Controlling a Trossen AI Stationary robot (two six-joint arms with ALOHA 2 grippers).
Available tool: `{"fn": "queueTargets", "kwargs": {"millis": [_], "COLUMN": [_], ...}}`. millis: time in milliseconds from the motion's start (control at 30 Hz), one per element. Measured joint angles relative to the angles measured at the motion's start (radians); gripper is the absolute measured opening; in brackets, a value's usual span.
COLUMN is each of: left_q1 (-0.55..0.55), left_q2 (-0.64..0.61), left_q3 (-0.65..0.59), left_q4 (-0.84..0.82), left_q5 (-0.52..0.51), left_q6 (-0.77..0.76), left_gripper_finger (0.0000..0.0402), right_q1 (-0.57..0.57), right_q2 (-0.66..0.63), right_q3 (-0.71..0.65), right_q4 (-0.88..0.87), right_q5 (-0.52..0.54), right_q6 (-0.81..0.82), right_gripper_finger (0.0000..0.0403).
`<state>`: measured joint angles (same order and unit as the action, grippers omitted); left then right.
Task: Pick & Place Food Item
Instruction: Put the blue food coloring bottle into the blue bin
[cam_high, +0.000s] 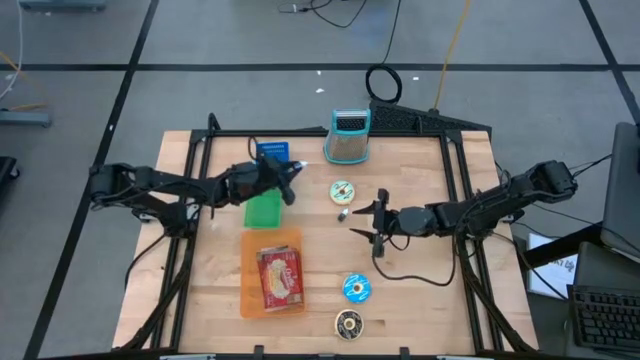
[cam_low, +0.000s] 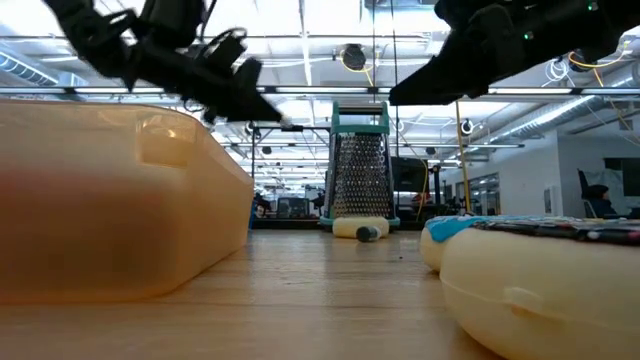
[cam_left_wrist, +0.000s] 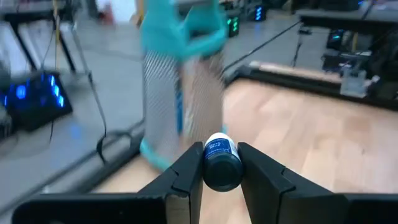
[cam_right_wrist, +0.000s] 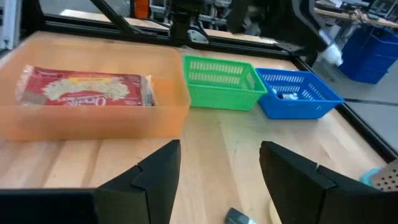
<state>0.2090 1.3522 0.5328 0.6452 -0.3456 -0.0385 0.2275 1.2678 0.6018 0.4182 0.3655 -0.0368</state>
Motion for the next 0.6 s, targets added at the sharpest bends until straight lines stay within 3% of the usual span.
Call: {"fn": "queueTargets", "kwargs": {"millis": [300, 600], "left_q1": [0.09, 0.105], "left_q2": [-0.007, -0.006], "left_q3": [-0.243, -0.291], "left_q4": [0.187, 0.179], "left_q5": [-0.053, -0.084], "left_q6": [-0.188, -0.253], "left_gripper_finger": [0.0092, 0.0092], "right_q1": [-0.019, -0.025], "right_q2": [0.0, 0.0], "right_q3": [0.0, 0.0], "right_q4": [0.003, 0.017], "right_q5": [-0.001, -0.001], "right_q6": [0.026, 0.026], "right_gripper_finger": [0.0207, 0.0205]}}
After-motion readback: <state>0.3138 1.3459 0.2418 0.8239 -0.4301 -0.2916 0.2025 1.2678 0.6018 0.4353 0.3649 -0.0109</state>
